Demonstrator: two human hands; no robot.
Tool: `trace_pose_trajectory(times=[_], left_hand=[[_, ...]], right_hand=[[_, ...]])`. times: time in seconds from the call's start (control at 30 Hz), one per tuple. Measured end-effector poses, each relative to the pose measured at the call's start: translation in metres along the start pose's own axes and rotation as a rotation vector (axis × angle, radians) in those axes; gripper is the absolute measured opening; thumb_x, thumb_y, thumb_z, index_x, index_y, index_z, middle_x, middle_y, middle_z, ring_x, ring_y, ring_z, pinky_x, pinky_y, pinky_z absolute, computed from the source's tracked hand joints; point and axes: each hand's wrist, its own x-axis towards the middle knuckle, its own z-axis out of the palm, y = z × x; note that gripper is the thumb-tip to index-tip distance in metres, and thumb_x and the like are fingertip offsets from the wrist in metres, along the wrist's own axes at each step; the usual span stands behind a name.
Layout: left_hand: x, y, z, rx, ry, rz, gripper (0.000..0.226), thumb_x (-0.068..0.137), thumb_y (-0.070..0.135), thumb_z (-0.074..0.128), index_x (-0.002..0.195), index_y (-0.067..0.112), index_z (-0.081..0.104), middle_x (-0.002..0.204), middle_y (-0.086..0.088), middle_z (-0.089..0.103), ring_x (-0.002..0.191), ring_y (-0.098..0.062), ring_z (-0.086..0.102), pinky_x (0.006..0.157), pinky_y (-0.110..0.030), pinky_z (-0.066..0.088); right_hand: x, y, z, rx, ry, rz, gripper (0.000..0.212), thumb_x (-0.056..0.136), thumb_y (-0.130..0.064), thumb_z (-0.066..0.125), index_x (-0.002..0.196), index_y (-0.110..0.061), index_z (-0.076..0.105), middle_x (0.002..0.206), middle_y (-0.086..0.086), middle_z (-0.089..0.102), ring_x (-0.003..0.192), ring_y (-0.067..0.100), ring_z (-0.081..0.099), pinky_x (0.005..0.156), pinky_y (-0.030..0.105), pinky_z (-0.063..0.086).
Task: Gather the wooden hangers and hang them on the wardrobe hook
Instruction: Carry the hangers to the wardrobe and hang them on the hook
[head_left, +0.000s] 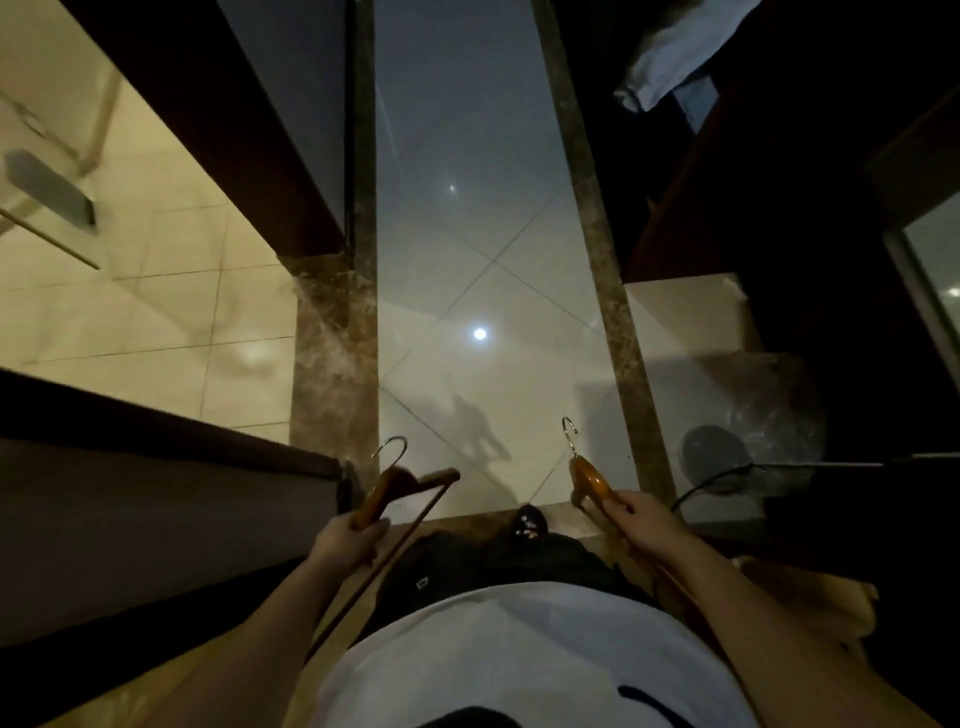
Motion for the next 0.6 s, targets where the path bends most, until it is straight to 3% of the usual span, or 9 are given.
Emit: trace_pose_trajectory(times=[0.07, 0.17, 0.2, 0.27, 0.33, 0.37, 0.43, 0.5, 0.6], left_hand=[[0.008, 0.044, 0.013, 0.01, -0.024, 0.052, 0.019, 0.091, 0.022, 0.055, 0.099, 0.005, 0.059, 0.081, -0.013, 0.06, 0.074, -0.024, 0.059, 0.076, -0.038, 0.051], [0.017, 0.107, 0.03, 0.048, -0.087, 0.177, 0.015, 0.09, 0.023, 0.057, 0.1, 0.012, 0.056, 0.082, -0.009, 0.06, 0.077, -0.022, 0.06, 0.076, -0.035, 0.052], [0.022, 0.127, 0.033, 0.079, -0.102, 0.209, 0.013, 0.089, 0.025, 0.058, 0.098, 0.016, 0.057, 0.085, -0.009, 0.062, 0.081, -0.023, 0.062, 0.081, -0.037, 0.053], [0.03, 0.162, 0.036, 0.137, -0.136, 0.256, 0.004, 0.088, 0.029, 0.059, 0.089, 0.025, 0.058, 0.086, -0.007, 0.064, 0.087, -0.025, 0.064, 0.086, -0.039, 0.053], [0.042, 0.193, 0.035, 0.143, -0.16, 0.285, 0.004, 0.089, 0.028, 0.057, 0.087, 0.025, 0.058, 0.084, -0.005, 0.063, 0.083, -0.022, 0.063, 0.078, -0.034, 0.053], [0.048, 0.205, 0.034, 0.154, -0.164, 0.293, 0.005, 0.09, 0.027, 0.055, 0.087, 0.024, 0.057, 0.082, -0.004, 0.062, 0.079, -0.019, 0.061, 0.07, -0.028, 0.05], [0.063, 0.23, 0.025, 0.179, -0.156, 0.297, 0.01, 0.091, 0.025, 0.055, 0.082, 0.024, 0.056, 0.076, -0.002, 0.061, 0.07, -0.014, 0.058, 0.06, -0.021, 0.043], [0.085, 0.249, 0.011, 0.187, -0.147, 0.286, 0.01, 0.09, 0.022, 0.056, 0.081, 0.021, 0.057, 0.072, -0.001, 0.06, 0.066, -0.013, 0.058, 0.062, -0.021, 0.046], [0.119, 0.272, -0.025, 0.189, -0.127, 0.256, 0.01, 0.089, 0.02, 0.059, 0.094, 0.012, 0.059, 0.07, -0.001, 0.058, 0.065, -0.015, 0.058, 0.067, -0.026, 0.049]], right_hand=[[0.012, 0.002, -0.027, 0.027, 0.019, 0.054, 0.03, 0.099, -0.028, 0.036, 0.111, -0.012, 0.059, 0.107, 0.016, 0.063, 0.091, 0.027, 0.06, 0.064, 0.024, 0.045], [0.03, 0.003, -0.063, 0.109, 0.047, 0.125, 0.027, 0.098, -0.03, 0.04, 0.109, -0.016, 0.06, 0.104, 0.014, 0.065, 0.096, 0.029, 0.063, 0.079, 0.037, 0.053], [0.036, 0.004, -0.074, 0.138, 0.063, 0.145, 0.027, 0.097, -0.03, 0.041, 0.107, -0.015, 0.061, 0.1, 0.015, 0.066, 0.091, 0.031, 0.064, 0.079, 0.04, 0.054], [0.047, 0.0, -0.095, 0.175, 0.09, 0.177, 0.028, 0.097, -0.03, 0.042, 0.103, -0.012, 0.062, 0.084, 0.014, 0.064, 0.068, 0.026, 0.06, 0.062, 0.035, 0.05], [0.063, -0.006, -0.112, 0.203, 0.118, 0.203, 0.03, 0.096, -0.031, 0.045, 0.103, -0.008, 0.063, 0.075, 0.015, 0.061, 0.057, 0.023, 0.053, 0.056, 0.031, 0.042], [0.07, -0.012, -0.119, 0.22, 0.13, 0.212, 0.031, 0.095, -0.031, 0.046, 0.103, -0.007, 0.064, 0.077, 0.018, 0.064, 0.06, 0.029, 0.057, 0.058, 0.034, 0.046], [0.089, -0.028, -0.133, 0.235, 0.128, 0.226, 0.032, 0.093, -0.033, 0.049, 0.103, -0.007, 0.064, 0.096, 0.026, 0.068, 0.086, 0.044, 0.066, 0.077, 0.05, 0.056], [0.109, -0.055, -0.144, 0.214, 0.116, 0.243, 0.032, 0.093, -0.035, 0.049, 0.102, -0.008, 0.064, 0.11, 0.029, 0.063, 0.105, 0.048, 0.059, 0.09, 0.059, 0.049], [0.13, -0.119, -0.156, 0.217, 0.115, 0.215, 0.033, 0.094, -0.038, 0.047, 0.104, -0.01, 0.062, 0.108, 0.025, 0.064, 0.104, 0.044, 0.06, 0.09, 0.048, 0.051]])
